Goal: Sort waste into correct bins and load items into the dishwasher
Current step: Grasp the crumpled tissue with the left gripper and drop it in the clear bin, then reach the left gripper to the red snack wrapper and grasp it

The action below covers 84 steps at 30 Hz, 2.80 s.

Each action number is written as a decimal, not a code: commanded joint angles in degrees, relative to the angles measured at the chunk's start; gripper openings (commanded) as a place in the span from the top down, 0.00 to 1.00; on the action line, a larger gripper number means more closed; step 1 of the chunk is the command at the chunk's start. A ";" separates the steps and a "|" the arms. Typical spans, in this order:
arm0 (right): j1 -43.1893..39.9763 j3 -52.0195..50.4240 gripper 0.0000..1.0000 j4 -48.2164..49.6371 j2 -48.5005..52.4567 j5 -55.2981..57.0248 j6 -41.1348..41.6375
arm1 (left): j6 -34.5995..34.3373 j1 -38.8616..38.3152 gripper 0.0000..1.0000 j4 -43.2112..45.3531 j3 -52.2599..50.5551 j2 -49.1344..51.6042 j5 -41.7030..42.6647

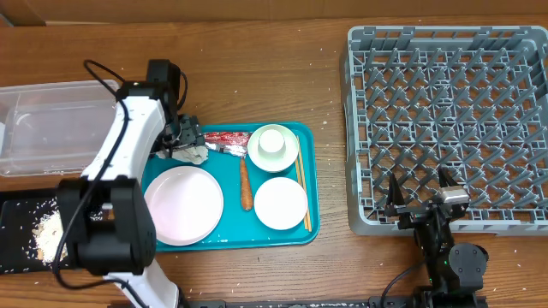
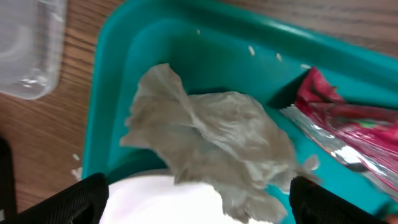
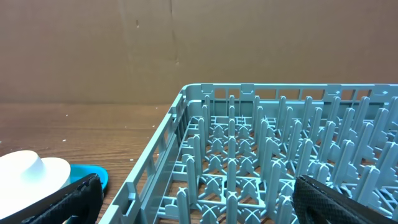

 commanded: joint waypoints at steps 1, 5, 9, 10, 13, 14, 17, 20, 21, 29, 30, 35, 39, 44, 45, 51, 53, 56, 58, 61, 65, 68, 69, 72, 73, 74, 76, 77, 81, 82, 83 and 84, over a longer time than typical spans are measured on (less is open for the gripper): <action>-0.26 -0.59 0.00 0.33 -0.68 -0.33 0.17 | -2.43 0.20 0.08 1.18 0.70 3.50 1.16; -0.24 -0.59 0.00 0.33 -0.68 -0.33 0.17 | -4.94 0.20 0.22 2.64 0.70 5.68 1.18; -0.26 -0.59 0.00 0.33 -0.68 -0.33 0.17 | -4.92 0.20 0.55 3.08 0.70 6.38 1.31; -0.24 -0.59 0.00 0.33 -0.68 -0.33 0.17 | -4.92 0.20 0.64 2.97 0.81 6.27 1.31; -0.24 -0.59 0.00 0.33 -0.68 -0.33 0.17 | -4.92 0.20 0.96 1.38 1.99 5.64 1.36; -0.24 -0.59 0.00 0.33 -0.68 -0.33 0.17 | -4.92 0.20 0.96 0.15 2.97 5.27 1.55; -0.24 -0.59 0.00 0.33 -0.68 -0.33 0.17 | -4.90 0.20 0.96 -4.28 7.52 3.63 1.55; -0.26 -0.59 0.00 0.33 -0.68 -0.33 0.17 | -4.87 0.20 0.96 -7.76 13.07 1.38 1.51; -0.24 -0.59 0.00 0.33 -0.68 -0.33 0.17 | -4.72 0.20 0.96 -8.50 14.82 0.59 1.49; -0.24 -0.59 0.00 0.33 -0.68 -0.33 0.17 | -4.79 1.81 0.96 -5.27 21.55 -4.85 -10.51; -0.24 -0.59 0.00 0.33 -0.68 -0.33 0.17 | -4.79 2.40 0.96 -4.46 21.57 -4.90 -11.93; -0.24 -0.59 0.00 0.33 -0.68 -0.33 0.17 | -4.94 8.70 0.96 1.18 21.53 -3.41 -17.44; -0.24 -0.59 0.00 0.33 -0.68 -0.33 0.17 | -5.25 14.10 0.86 1.86 21.53 -2.80 -17.29; -0.26 -0.59 0.00 0.33 -0.68 -0.33 0.17 | -5.81 19.56 0.00 -0.13 21.53 -2.80 -9.25; -0.24 -0.59 0.00 0.33 -0.68 -0.33 0.17 | -5.84 20.11 0.00 -0.70 21.53 -2.80 -7.21; -0.24 -0.59 0.00 0.33 -0.68 -0.33 0.17 | -4.98 20.22 0.00 -5.53 21.53 -2.80 16.31; -0.24 -0.59 0.00 0.33 -0.68 -0.33 0.17 | -1.70 17.49 0.00 -7.39 21.38 -2.80 26.58; -0.24 -0.59 0.00 0.33 -0.68 -0.33 0.17 | 1.95 11.72 0.00 -9.25 20.46 -2.71 28.70; -0.24 -0.59 0.00 0.33 -0.68 -0.33 0.17 | 1.95 7.54 0.00 -9.73 19.28 -2.49 25.75; -0.24 -0.57 0.00 0.33 -0.68 -0.33 0.17 | 1.25 1.09 0.00 -8.00 15.76 -2.47 20.85; -0.24 -0.59 0.00 0.33 -0.68 -0.33 0.17 | -2.78 -4.11 0.00 -2.29 10.88 -2.47 17.07; -0.24 -0.59 0.00 0.33 -0.68 -0.33 0.17 | -10.75 -5.79 0.03 2.49 7.61 -2.47 16.98; -0.24 -0.59 0.00 0.33 -0.68 -0.33 0.17 | -13.68 -5.95 0.04 3.32 6.82 -2.47 16.70; -0.24 -0.59 0.00 0.33 -0.68 -0.33 0.17 | -25.18 -5.92 0.07 3.91 4.98 -2.47 13.92; -0.24 -0.59 0.00 0.33 -0.68 -0.33 0.17 | -28.37 -5.86 0.07 3.89 4.52 -2.47 12.96; -0.24 -0.59 0.00 0.33 -0.68 -0.33 0.17 | -31.06 -5.86 0.07 3.91 4.13 -2.47 12.22; -0.24 -0.59 0.00 0.33 -0.68 -0.33 0.17 | -34.32 -5.88 0.08 4.94 3.23 -2.47 11.85; -0.24 -0.59 0.00 0.33 -0.68 -0.33 0.17 | -35.54 -6.01 0.09 5.68 2.67 -2.47 11.96; -0.24 -0.59 0.00 0.33 -0.68 -0.33 0.17 | -40.33 -7.15 0.15 7.98 -0.09 -2.47 13.05; -0.24 -0.59 0.00 0.33 -0.68 -0.33 0.17 | -41.29 -7.45 0.16 8.07 -0.59 -2.47 13.20; -0.24 -0.59 0.00 0.33 -0.68 -0.33 0.17 | -42.10 -7.78 0.18 8.28 -1.14 -2.47 13.22; -0.24 -0.59 0.00 0.33 -0.68 -0.33 0.17 | -42.45 -8.04 0.18 8.48 -1.55 -2.47 13.20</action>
